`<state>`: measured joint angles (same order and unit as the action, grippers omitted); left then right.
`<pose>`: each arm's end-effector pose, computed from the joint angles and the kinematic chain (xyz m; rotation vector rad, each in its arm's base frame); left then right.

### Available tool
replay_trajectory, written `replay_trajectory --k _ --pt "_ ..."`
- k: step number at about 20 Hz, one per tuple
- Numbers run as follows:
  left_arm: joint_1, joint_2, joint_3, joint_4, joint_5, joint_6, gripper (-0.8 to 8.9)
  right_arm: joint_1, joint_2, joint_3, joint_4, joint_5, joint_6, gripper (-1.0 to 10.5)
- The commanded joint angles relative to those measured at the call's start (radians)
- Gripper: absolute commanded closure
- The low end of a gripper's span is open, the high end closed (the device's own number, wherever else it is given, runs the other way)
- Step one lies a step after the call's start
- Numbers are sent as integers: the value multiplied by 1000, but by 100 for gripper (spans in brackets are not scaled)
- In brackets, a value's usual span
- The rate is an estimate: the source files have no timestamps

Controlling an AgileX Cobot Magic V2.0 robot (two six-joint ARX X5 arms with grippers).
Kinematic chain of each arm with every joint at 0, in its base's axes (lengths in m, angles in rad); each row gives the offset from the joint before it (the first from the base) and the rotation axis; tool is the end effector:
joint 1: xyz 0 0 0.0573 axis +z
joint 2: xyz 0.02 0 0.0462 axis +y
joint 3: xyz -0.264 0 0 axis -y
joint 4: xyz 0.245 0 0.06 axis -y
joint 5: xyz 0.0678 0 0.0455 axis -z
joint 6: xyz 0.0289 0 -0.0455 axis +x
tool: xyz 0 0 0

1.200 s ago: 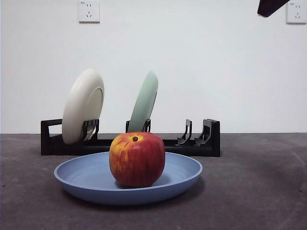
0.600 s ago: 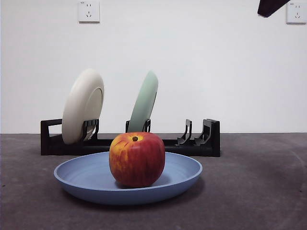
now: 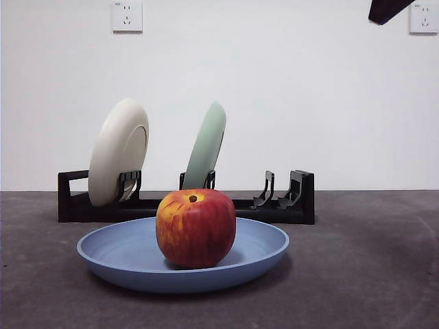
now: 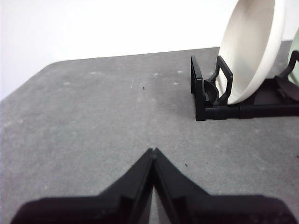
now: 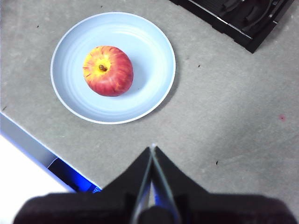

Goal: Take the blue plate from the plate rack,put the plate on the table,take the apple from the table,put the apple in the plate

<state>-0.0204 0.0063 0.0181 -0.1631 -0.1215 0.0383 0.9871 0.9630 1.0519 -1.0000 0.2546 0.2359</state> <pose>0.0957 0.0016 0.1535 0.0489 0.1529 0.0980 0.0979 0.1350 0.3261 -0.3260 0.8245 0.5813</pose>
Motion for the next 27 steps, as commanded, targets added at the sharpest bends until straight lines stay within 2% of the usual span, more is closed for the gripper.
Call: replay_trajectory --k 1,11,13,14,15,17,18,19,21,23,25,27 --pt "2 5 -10 6 2 -36 817 1 1 -1 3 5 -3 941" --pt "2 27 -10 6 2 -36 817 1 1 -1 -2 12 -12 941" --pt "2 27 -10 6 2 -36 817 -40 -28 -2 -29 60 -93 941" --pt "2 27 -10 7 1 -36 817 -64 -38 -4 -24 90 -197 941" --pt "2 27 -10 6 1 -36 817 -111 -64 -12 1 95 -248 941" --pt "2 27 -10 6 2 -36 817 -247 -145 -95 194 142 -249 941" --pt "2 28 -10 6 1 -36 817 -325 -196 -158 317 125 -244 941" --pt "2 30 -10 6 1 -36 817 -420 -274 -246 475 66 -230 941" --pt "2 32 -10 6 2 -36 817 -586 -429 -406 676 -81 -248 941" --pt "2 35 -10 6 1 -36 817 -723 -563 -539 773 -148 -301 941" --pt "2 40 -10 6 2 -36 817 -824 -664 -639 777 -151 -364 941" --pt "2 42 -10 6 -1 -36 817 -888 -750 -742 781 -152 -371 941"
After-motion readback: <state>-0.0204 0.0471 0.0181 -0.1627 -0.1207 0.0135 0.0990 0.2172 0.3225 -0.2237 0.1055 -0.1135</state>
